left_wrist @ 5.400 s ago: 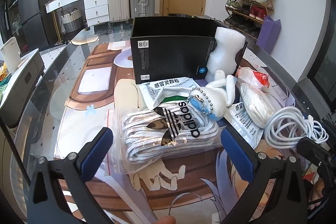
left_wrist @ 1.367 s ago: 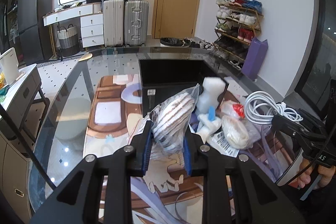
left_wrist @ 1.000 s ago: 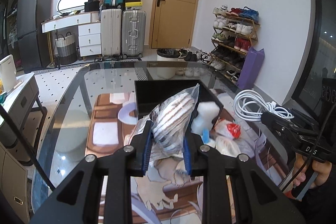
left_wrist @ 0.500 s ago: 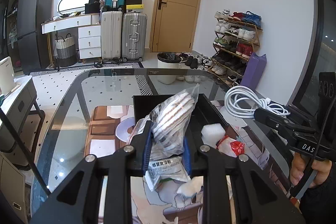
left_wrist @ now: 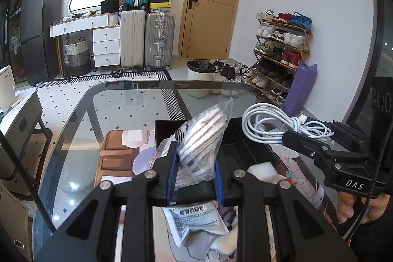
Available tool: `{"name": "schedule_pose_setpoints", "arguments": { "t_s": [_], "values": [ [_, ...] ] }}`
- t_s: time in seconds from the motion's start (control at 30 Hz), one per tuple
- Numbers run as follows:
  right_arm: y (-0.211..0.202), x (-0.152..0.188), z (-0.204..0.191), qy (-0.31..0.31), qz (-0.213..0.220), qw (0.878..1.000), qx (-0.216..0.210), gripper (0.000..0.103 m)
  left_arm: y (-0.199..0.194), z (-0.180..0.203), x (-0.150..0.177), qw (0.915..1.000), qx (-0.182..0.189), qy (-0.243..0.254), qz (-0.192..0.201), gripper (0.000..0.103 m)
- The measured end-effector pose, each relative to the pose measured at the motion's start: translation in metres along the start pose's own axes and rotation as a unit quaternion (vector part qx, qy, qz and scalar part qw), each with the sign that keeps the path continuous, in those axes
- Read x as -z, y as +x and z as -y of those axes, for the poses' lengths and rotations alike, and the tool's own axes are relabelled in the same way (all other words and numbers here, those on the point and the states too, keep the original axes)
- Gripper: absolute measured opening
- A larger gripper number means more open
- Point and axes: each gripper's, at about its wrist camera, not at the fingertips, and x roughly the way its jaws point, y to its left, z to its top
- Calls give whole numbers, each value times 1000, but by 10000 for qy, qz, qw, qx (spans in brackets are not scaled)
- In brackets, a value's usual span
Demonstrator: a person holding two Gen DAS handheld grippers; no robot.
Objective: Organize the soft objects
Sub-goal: 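Carry the sock bag with the left tool and cable with the right tool over the black box, then open both tools to drop the cable and sock bag into the black box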
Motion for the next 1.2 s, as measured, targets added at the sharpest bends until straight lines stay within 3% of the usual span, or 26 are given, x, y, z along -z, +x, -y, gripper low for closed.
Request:
{"name": "schedule_pose_setpoints", "arguments": {
  "t_s": [0.27, 1.07, 1.13, 1.2],
  "values": [
    [24, -8, 4, -34, -176, 9998, 29, 63, 14, 6, -4, 9999, -134, 14, -21, 24],
    [58, -23, 1, -119, -315, 9994, -34, 63, 35, 0, -18, 9999, -11, -136, 42, 25],
    [60, -24, -1, -156, -351, 9991, -158, 68, 37, 1, -19, 9999, -13, -132, 40, 26],
    [60, -22, 0, -241, -376, 9990, -81, 84, 38, 1, -19, 9999, -29, -120, 7, 39]
  ]
}}
